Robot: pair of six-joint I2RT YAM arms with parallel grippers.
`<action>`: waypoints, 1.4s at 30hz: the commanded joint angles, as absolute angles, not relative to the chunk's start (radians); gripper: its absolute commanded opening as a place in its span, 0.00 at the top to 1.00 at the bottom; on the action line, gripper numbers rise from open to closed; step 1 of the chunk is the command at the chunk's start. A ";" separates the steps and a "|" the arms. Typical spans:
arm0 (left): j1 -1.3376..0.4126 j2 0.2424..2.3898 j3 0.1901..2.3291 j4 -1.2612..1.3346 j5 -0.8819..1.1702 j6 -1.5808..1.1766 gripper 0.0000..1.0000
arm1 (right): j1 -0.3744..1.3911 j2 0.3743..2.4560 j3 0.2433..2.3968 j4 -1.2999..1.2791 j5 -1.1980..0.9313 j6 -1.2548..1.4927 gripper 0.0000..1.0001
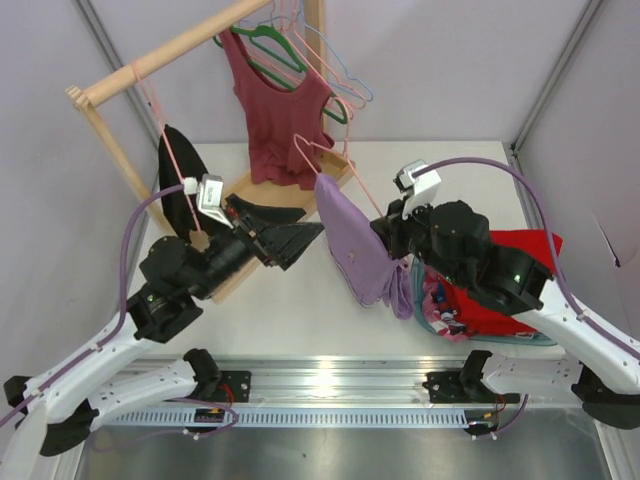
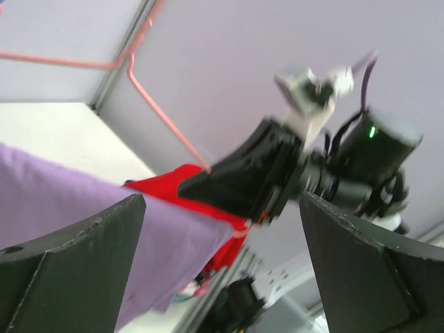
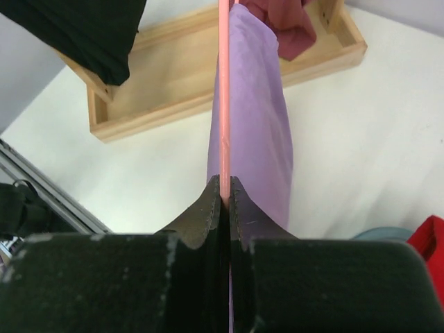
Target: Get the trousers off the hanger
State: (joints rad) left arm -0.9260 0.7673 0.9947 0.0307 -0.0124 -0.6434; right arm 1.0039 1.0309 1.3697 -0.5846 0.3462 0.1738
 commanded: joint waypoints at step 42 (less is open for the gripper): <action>-1.026 1.284 1.112 0.499 -0.356 -1.180 0.47 | 1.074 0.844 1.166 -0.324 0.413 0.212 1.00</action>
